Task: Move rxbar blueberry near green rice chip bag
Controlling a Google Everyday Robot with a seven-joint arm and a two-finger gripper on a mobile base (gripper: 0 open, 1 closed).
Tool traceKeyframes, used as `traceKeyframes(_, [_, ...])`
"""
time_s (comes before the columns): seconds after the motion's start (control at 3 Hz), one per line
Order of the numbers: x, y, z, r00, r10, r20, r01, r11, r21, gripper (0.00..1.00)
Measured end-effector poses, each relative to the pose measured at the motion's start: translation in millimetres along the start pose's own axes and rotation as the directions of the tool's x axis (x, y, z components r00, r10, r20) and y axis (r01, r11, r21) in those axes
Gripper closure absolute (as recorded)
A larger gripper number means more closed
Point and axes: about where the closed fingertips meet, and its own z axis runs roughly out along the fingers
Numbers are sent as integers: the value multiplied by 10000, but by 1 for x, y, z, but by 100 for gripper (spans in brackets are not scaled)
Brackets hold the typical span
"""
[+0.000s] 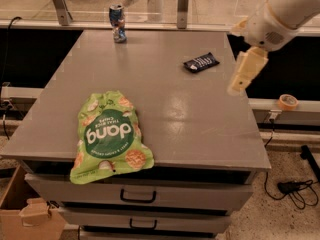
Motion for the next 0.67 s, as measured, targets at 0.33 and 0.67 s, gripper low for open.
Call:
traceKeyframes(0.33, [-15, -54, 42, 9942, 646, 855, -676, 9972, 329, 0])
traceKeyframes(0.67, [-14, -64, 50, 9921, 783, 976, -822, 9959, 366, 0])
